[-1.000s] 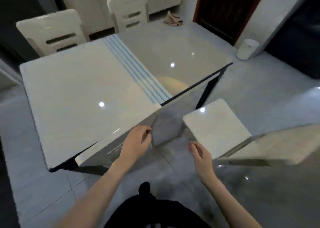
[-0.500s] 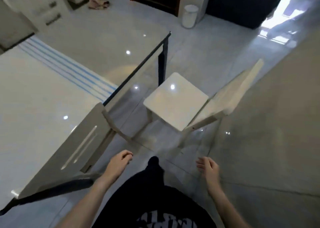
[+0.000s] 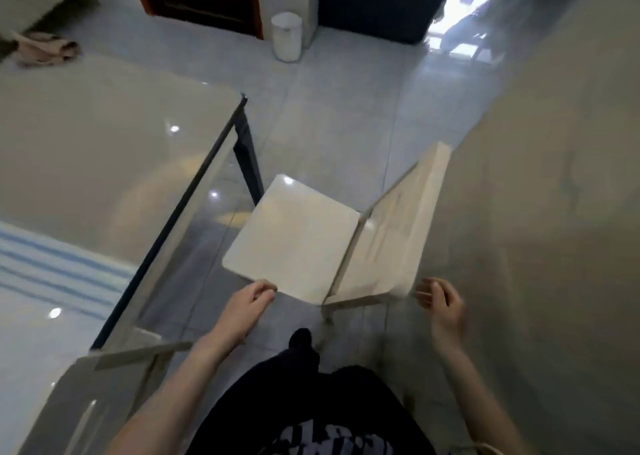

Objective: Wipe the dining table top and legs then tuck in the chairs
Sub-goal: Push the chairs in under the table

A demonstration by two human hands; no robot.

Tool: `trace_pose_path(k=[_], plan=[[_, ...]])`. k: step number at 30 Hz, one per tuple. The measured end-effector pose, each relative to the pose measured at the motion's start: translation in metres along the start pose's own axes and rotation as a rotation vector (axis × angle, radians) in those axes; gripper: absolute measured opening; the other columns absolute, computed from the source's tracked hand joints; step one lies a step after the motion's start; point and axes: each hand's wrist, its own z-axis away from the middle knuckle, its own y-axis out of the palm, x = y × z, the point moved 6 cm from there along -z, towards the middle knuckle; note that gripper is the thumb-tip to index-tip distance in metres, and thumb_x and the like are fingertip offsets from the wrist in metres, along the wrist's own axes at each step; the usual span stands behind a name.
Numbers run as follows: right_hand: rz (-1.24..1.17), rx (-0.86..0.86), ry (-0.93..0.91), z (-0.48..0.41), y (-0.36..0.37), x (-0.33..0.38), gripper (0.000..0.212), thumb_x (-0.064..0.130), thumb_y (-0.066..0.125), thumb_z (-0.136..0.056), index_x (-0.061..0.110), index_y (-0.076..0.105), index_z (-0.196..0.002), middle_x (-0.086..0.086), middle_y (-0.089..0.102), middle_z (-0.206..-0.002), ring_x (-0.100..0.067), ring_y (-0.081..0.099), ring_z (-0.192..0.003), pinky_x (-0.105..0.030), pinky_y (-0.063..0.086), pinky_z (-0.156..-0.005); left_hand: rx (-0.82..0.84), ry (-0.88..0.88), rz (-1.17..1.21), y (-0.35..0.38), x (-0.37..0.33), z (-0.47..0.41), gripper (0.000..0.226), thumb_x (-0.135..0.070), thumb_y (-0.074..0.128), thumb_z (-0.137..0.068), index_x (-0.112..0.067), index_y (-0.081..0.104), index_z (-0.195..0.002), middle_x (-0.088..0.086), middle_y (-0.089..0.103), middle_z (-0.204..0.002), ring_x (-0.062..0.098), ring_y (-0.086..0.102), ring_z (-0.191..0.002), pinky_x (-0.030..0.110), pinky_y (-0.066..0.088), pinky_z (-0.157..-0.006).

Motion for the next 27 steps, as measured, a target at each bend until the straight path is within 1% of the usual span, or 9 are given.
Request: trace_pose_path(k=[3,5,10,12,15,17,20,23,27], plan=[[-0.036,-0.064,-0.106,-0.029,-0.008,0.044,0.021,0.002,0.043,-0.098,0.004,0.063,-0.099,-0.006,0.066,-0.076,-0.008,0.063,-0.062,-0.019,0.054,-0.061,0.047,0.067,0.028,0.000,-0.055,-0.035,0.008,-0.034,0.054,-0.086,-0.035,0.062,-0.084,-0.008,0.070,-0.090,0.014,0.064,-0.085,0.033,0.050,-0.078],[-0.042,-0.089,-0.185,-0.049,-0.011,0.072,0.020,0.008,0.045,-0.095,0.005,0.064,-0.102,-0.006,0.065,-0.079,-0.010,0.063,-0.066,-0.021,0.055,-0.066,0.066,0.112,0.033,0.006,-0.089,-0.051,0.013,-0.040,0.051,-0.080,-0.036,0.063,-0.083,-0.011,0.069,-0.087,0.013,0.065,-0.084,0.033,0.049,-0.080],[0.150,-0.032,-0.435,-0.099,0.001,0.136,0.022,0.016,0.047,-0.091,0.016,0.066,-0.103,-0.002,0.068,-0.089,-0.008,0.066,-0.082,-0.016,0.051,-0.077,0.103,0.207,0.051,0.048,-0.162,-0.068,0.018,-0.033,0.052,-0.087,-0.023,0.065,-0.096,-0.007,0.068,-0.093,0.016,0.062,-0.085,0.029,0.047,-0.080],[0.321,0.036,-0.660,-0.116,0.015,0.159,0.022,0.012,0.048,-0.091,0.010,0.068,-0.102,-0.002,0.067,-0.096,-0.012,0.063,-0.090,-0.016,0.048,-0.082,0.098,0.212,0.032,0.074,-0.184,-0.069,0.019,-0.028,0.053,-0.093,-0.017,0.063,-0.106,-0.003,0.065,-0.103,0.015,0.059,-0.089,0.024,0.043,-0.079],[0.571,0.233,-0.910,-0.149,0.050,0.173,0.022,0.011,0.049,-0.091,0.005,0.069,-0.099,-0.008,0.069,-0.097,-0.021,0.061,-0.095,-0.030,0.048,-0.085,0.102,0.164,0.050,0.118,-0.211,-0.066,0.039,-0.040,0.049,-0.092,-0.014,0.056,-0.119,0.001,0.058,-0.117,0.014,0.057,-0.097,0.028,0.044,-0.089],[0.721,0.395,-1.070,-0.168,0.073,0.173,0.024,0.016,0.049,-0.091,0.006,0.071,-0.089,-0.008,0.071,-0.092,-0.024,0.062,-0.096,-0.033,0.045,-0.091,0.075,0.105,0.046,0.142,-0.219,-0.064,0.045,-0.046,0.046,-0.091,-0.015,0.052,-0.123,0.003,0.057,-0.120,0.020,0.057,-0.105,0.034,0.043,-0.094],[0.922,0.569,-1.289,-0.192,0.098,0.167,0.032,0.021,0.047,-0.091,0.011,0.067,-0.068,-0.004,0.068,-0.074,-0.025,0.064,-0.084,-0.039,0.041,-0.101,-0.036,0.027,0.002,0.162,-0.223,-0.065,0.050,-0.046,0.046,-0.092,-0.014,0.045,-0.131,0.008,0.054,-0.127,0.024,0.050,-0.117,0.037,0.040,-0.099],[1.024,0.725,-1.391,-0.207,0.118,0.170,0.040,0.025,0.041,-0.090,0.010,0.060,-0.057,-0.006,0.063,-0.061,-0.028,0.059,-0.069,-0.038,0.045,-0.090,-0.105,0.012,-0.070,0.169,-0.229,-0.067,0.058,-0.047,0.048,-0.091,-0.014,0.036,-0.137,0.009,0.050,-0.136,0.028,0.048,-0.122,0.037,0.040,-0.100],[0.992,0.785,-1.402,-0.214,0.127,0.171,0.034,0.024,0.042,-0.081,0.012,0.050,-0.049,-0.007,0.054,-0.050,-0.029,0.051,-0.050,-0.034,0.045,-0.064,-0.089,0.023,-0.298,0.169,-0.231,-0.071,0.056,-0.037,0.052,-0.087,-0.016,0.032,-0.134,0.013,0.057,-0.126,0.037,0.058,-0.107,0.041,0.048,-0.086]])
